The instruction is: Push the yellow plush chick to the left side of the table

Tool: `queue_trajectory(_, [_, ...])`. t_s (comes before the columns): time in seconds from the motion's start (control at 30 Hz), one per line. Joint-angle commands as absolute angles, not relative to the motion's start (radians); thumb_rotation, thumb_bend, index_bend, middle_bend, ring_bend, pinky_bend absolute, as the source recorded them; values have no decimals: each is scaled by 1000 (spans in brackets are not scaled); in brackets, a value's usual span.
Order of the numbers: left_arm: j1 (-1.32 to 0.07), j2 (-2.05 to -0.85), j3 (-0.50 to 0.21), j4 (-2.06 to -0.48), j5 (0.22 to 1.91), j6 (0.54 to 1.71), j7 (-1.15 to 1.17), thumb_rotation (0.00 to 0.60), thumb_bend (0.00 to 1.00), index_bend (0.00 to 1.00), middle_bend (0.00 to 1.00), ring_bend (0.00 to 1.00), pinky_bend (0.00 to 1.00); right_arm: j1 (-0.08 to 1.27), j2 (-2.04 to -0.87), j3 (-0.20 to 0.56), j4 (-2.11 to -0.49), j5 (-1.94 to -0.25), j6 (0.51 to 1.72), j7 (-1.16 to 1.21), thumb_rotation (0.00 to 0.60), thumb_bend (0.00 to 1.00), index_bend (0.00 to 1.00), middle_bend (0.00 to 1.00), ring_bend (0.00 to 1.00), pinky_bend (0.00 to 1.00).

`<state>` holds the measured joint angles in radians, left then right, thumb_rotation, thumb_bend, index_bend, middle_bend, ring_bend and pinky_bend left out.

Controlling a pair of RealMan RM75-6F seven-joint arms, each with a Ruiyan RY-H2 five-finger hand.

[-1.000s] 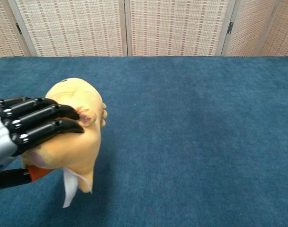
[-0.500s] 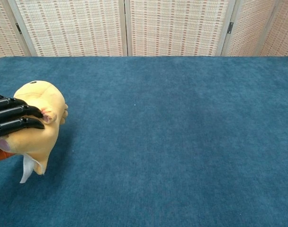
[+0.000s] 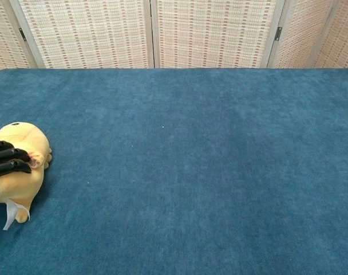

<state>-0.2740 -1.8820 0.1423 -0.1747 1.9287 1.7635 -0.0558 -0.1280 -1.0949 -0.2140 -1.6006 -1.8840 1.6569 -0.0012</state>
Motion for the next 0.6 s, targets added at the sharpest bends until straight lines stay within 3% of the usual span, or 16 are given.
queue_trajectory(0.03, [-259, -1889, 144, -176, 1894, 1709, -68, 600, 386, 162, 488, 445, 586, -133, -1099, -217, -1601, -1894, 1662, -8, 600, 153, 0, 0, 0, 0])
queue_trajectory(0.1, [-252, -1881, 131, -204, 1867, 1699, -101, 600, 351, 17, 258, 256, 455, -138, -1101, -219, -1600, -1900, 1668, -8, 600, 155, 0, 0, 0, 0])
queue_trajectory(0.17, [-248, -1866, 123, -237, 1849, 1708, -135, 600, 309, 0, 55, 86, 346, -142, -1103, -220, -1596, -1906, 1677, -8, 600, 158, 0, 0, 0, 0])
queue_trajectory(0.2, [-247, -1850, 124, -262, 1845, 1719, -153, 600, 289, 0, 15, 42, 322, -144, -1104, -220, -1593, -1910, 1681, -7, 600, 165, 0, 0, 0, 0])
queue_trajectory(0.4, [-228, -1742, 161, -479, 1869, 1816, -147, 600, 248, 0, 0, 0, 281, -150, -1106, -224, -1569, -1926, 1689, -15, 600, 219, 0, 0, 0, 0])
queue_trajectory(0.6, [-209, -1580, 221, -809, 1910, 1809, -8, 600, 232, 0, 0, 0, 258, -160, -1104, -224, -1546, -1950, 1735, 22, 600, 220, 0, 0, 0, 0])
